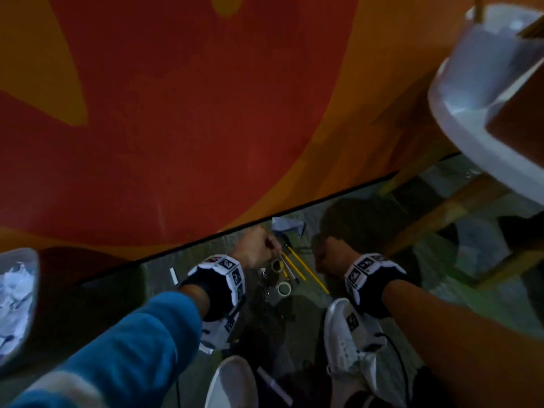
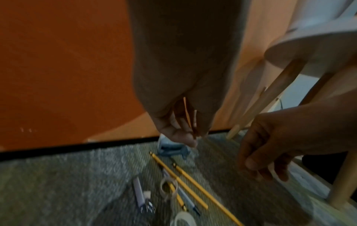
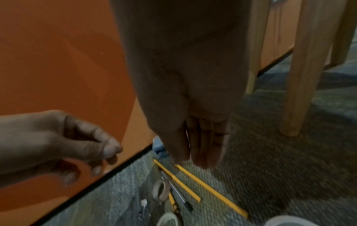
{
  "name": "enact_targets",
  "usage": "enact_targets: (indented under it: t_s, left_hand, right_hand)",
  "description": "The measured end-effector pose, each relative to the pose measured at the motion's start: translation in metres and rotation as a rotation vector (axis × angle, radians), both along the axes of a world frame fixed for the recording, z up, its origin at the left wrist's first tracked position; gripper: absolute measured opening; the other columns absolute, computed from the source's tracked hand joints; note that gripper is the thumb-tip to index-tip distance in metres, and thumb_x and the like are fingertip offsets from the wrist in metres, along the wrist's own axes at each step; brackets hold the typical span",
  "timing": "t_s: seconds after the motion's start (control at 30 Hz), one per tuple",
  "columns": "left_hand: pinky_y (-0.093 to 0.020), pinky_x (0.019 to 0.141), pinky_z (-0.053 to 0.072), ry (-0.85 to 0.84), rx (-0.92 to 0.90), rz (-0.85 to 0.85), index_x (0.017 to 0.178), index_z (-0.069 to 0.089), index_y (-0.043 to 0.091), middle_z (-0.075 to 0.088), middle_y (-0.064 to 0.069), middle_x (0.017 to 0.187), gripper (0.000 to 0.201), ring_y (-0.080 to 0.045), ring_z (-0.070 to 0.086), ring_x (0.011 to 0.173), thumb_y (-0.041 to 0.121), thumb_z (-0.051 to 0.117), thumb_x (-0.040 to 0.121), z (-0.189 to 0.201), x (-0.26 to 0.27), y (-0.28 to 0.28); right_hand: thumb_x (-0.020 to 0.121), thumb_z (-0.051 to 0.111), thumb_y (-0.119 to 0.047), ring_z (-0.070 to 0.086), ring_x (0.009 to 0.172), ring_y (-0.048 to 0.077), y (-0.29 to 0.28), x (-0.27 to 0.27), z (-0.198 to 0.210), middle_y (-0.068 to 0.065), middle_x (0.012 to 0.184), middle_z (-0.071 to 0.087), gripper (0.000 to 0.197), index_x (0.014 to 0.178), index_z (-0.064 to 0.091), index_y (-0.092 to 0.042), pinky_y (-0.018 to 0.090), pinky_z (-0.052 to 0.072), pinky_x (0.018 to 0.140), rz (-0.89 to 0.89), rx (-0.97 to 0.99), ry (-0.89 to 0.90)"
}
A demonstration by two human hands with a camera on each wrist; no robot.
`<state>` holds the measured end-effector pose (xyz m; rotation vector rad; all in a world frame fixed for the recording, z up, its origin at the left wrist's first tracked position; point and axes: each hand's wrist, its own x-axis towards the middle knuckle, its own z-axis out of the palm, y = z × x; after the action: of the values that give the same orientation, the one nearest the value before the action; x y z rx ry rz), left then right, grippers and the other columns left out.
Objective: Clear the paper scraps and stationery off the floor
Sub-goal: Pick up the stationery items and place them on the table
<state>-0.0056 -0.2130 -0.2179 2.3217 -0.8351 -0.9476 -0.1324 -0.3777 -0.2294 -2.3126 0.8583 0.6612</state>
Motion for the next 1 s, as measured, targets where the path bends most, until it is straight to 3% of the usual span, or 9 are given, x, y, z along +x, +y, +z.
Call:
enact_targets:
  t_s: [0.03,0.13,0.23,0.33,0.4,0.57,0.77,0.9,1.0]
  left_hand:
    - [-0.028,0.072,0.058,0.018,0.001,0.025,0.08,0.079,0.01,0.074,0.0,0.074,0.018,-0.011,0.068,0.069,0.004,0.064,0.088,-0.018,-0.002,-0.005]
    - [-0.022,0.048,0.051,0.176,-0.012,0.15,0.083,0.076,0.001,0.072,-0.013,0.07,0.021,-0.014,0.063,0.051,0.002,0.057,0.092,-0.071,-0.013,-0.023]
    - [-0.025,0.044,0.048,0.306,0.013,0.302,0.087,0.069,-0.004,0.068,-0.012,0.065,0.021,-0.014,0.06,0.043,0.002,0.051,0.096,-0.113,-0.027,-0.039]
    - [-0.023,0.037,0.047,0.309,0.047,0.438,0.082,0.069,-0.005,0.07,-0.012,0.065,0.027,-0.016,0.059,0.038,0.013,0.057,0.097,-0.144,-0.033,-0.053]
    - [-0.027,0.043,0.053,0.284,0.041,0.454,0.077,0.069,-0.001,0.072,-0.011,0.065,0.029,-0.019,0.064,0.042,0.019,0.061,0.096,-0.149,-0.03,-0.063]
    - [-0.038,0.054,0.061,0.332,0.107,0.419,0.081,0.063,0.001,0.072,-0.02,0.079,0.016,-0.029,0.072,0.057,0.013,0.067,0.091,-0.139,-0.015,-0.081]
    - [-0.029,0.049,0.057,0.279,0.182,0.403,0.077,0.068,0.003,0.071,-0.015,0.082,0.016,-0.028,0.073,0.078,0.016,0.074,0.085,-0.135,-0.009,-0.074]
    - [-0.027,0.046,0.053,0.273,0.19,0.499,0.083,0.071,0.006,0.072,-0.009,0.073,0.024,-0.02,0.069,0.06,0.028,0.079,0.078,-0.133,-0.011,-0.053]
    - [-0.029,0.055,0.057,0.221,0.188,0.529,0.084,0.068,0.01,0.071,-0.009,0.08,0.031,-0.022,0.07,0.07,0.036,0.082,0.075,-0.131,-0.015,-0.038]
  right_hand:
    - [0.079,0.067,-0.007,0.068,0.101,0.035,0.0,0.002,-0.016,0.023,0.107,0.069,0.03,0.109,0.064,0.001,0.037,0.054,0.079,-0.012,-0.012,-0.002]
    - [0.086,0.062,-0.009,0.064,0.108,0.035,-0.004,0.009,-0.062,0.023,0.115,0.066,0.029,0.112,0.063,0.004,0.032,0.049,0.08,-0.073,-0.055,0.019]
    - [0.09,0.057,-0.013,0.062,0.107,0.037,-0.007,0.012,-0.097,0.025,0.113,0.063,0.022,0.107,0.061,0.0,0.035,0.048,0.085,-0.128,-0.067,-0.017]
    - [0.088,0.058,-0.018,0.065,0.1,0.036,-0.01,0.013,-0.125,0.023,0.107,0.064,0.021,0.102,0.065,-0.005,0.035,0.048,0.08,-0.16,-0.065,-0.027]
    - [0.088,0.061,-0.02,0.067,0.099,0.035,-0.009,0.016,-0.135,0.022,0.108,0.067,0.023,0.104,0.067,-0.004,0.035,0.05,0.077,-0.163,-0.069,-0.017]
    - [0.08,0.071,-0.044,0.067,0.101,0.033,-0.002,0.024,-0.144,0.017,0.112,0.068,0.047,0.111,0.068,-0.009,0.034,0.052,0.076,-0.157,-0.031,-0.056]
    - [0.088,0.07,-0.029,0.058,0.114,0.034,-0.01,0.029,-0.123,0.019,0.123,0.057,0.04,0.117,0.057,-0.004,0.035,0.047,0.088,-0.092,-0.022,-0.013]
    - [0.085,0.073,-0.021,0.059,0.102,0.028,-0.018,0.031,-0.104,0.017,0.109,0.058,0.036,0.11,0.057,-0.002,0.032,0.044,0.076,-0.028,-0.032,0.016]
    - [0.086,0.065,-0.009,0.062,0.098,0.028,-0.021,0.03,-0.091,0.02,0.104,0.062,0.019,0.103,0.06,0.001,0.03,0.045,0.074,-0.014,-0.011,0.011]
